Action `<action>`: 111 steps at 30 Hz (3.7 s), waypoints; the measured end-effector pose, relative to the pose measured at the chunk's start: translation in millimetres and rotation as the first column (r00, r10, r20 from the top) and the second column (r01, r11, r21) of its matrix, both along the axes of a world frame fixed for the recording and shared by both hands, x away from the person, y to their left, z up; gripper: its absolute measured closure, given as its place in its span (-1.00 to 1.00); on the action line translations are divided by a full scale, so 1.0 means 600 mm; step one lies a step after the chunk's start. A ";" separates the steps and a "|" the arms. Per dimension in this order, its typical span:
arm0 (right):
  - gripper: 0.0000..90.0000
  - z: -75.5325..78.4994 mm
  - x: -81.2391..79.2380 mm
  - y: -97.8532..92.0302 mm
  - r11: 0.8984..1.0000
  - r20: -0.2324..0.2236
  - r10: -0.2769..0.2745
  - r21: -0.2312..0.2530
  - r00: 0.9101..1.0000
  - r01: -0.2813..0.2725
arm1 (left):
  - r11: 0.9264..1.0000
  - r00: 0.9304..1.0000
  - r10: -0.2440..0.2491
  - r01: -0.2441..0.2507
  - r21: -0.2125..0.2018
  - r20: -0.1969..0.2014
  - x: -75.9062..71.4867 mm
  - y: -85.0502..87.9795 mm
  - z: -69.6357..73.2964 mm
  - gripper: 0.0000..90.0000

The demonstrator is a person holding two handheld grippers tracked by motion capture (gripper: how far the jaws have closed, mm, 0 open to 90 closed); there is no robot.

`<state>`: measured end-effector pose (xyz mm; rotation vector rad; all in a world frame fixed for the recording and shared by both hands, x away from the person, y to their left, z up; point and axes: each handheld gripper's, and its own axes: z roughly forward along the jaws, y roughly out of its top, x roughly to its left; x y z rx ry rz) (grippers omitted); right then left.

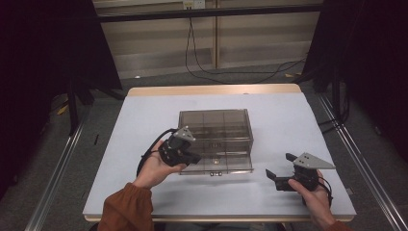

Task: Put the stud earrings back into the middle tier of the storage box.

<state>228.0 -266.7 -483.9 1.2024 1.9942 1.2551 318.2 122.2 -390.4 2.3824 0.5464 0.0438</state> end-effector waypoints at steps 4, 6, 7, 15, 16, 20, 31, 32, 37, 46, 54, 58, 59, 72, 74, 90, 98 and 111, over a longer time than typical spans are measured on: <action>-0.93 0.000 0.000 0.000 1.000 0.002 -0.001 -0.001 1.000 0.001 | 0.998 0.999 0.037 -0.037 -0.041 0.000 -0.009 0.027 -0.005 0.88; -0.93 0.000 0.000 0.000 1.000 0.001 -0.002 -0.001 1.000 0.002 | 0.998 0.999 0.049 -0.049 -0.040 0.007 -0.013 0.035 -0.010 0.87; -0.93 0.000 0.000 0.000 1.000 0.001 0.001 -0.001 1.000 -0.001 | 0.998 0.999 0.053 -0.053 -0.031 0.011 -0.015 0.039 -0.012 0.85; -0.93 0.000 0.000 0.000 1.000 0.001 0.000 0.000 1.000 0.000 | 0.992 0.993 0.115 -0.114 -0.044 0.011 -0.030 0.087 -0.030 0.73; -0.93 0.000 0.001 0.000 1.000 0.002 0.002 0.000 1.000 -0.002 | 0.991 0.991 0.130 -0.130 -0.044 0.009 -0.032 0.093 -0.032 0.72; -0.93 0.000 0.001 0.000 1.000 0.003 0.000 -0.003 1.000 0.000 | 0.986 0.988 0.157 -0.157 -0.048 -0.006 -0.034 0.117 -0.042 0.70; -0.93 0.000 0.001 0.000 1.000 0.002 0.004 -0.003 1.000 -0.004 | 0.977 0.977 0.212 -0.212 0.021 -0.035 -0.040 0.165 -0.064 0.72; -0.93 0.000 0.001 0.000 1.000 0.002 0.004 -0.003 1.000 -0.004 | 0.976 0.976 0.215 -0.214 0.035 -0.030 -0.040 0.170 -0.063 0.72; -0.93 0.000 0.001 0.001 1.000 0.003 0.003 -0.008 1.000 -0.003 | 0.973 0.975 0.221 -0.219 0.068 -0.029 -0.036 0.185 -0.063 0.76; -0.93 -0.001 0.001 0.002 1.000 0.001 0.005 -0.005 1.000 -0.005 | 0.962 0.969 0.244 -0.237 0.135 -0.041 -0.015 0.199 -0.071 0.77; -0.93 0.000 0.001 0.002 1.000 0.000 0.001 -0.007 1.000 -0.001 | 0.958 0.975 0.218 -0.205 0.201 -0.042 -0.010 0.204 -0.082 0.73; -0.93 -0.001 0.001 0.002 1.000 0.000 0.003 -0.006 1.000 -0.003 | 0.954 0.976 0.213 -0.196 0.228 -0.051 -0.006 0.198 -0.085 0.72; -0.93 -0.001 0.001 0.002 1.000 0.000 0.003 -0.006 1.000 -0.003 | 0.954 0.976 0.213 -0.196 0.228 -0.051 -0.006 0.198 -0.085 0.72; -0.93 0.000 0.001 0.002 1.000 0.000 0.005 -0.007 1.000 -0.005 | 0.937 0.973 0.210 -0.171 0.305 -0.099 0.012 0.184 -0.099 0.78; -0.93 0.000 0.001 0.002 1.000 -0.002 0.007 -0.005 1.000 -0.007 | 0.932 0.970 0.216 -0.172 0.318 -0.110 0.018 0.183 -0.098 0.87; -0.93 0.000 0.001 0.002 1.000 -0.003 0.005 -0.006 1.000 -0.005 | 0.951 0.951 0.293 -0.280 0.129 -0.101 -0.006 0.211 -0.103 0.91; -0.93 0.000 0.001 0.001 1.000 0.000 0.007 -0.007 1.000 -0.007 | 0.959 0.956 0.282 -0.281 0.026 -0.082 -0.023 0.215 -0.089 0.91; -0.94 0.000 0.002 0.001 1.000 -0.001 0.010 -0.002 1.000 -0.010 | 0.955 0.961 0.273 -0.275 -0.110 -0.031 -0.039 0.198 -0.054 0.91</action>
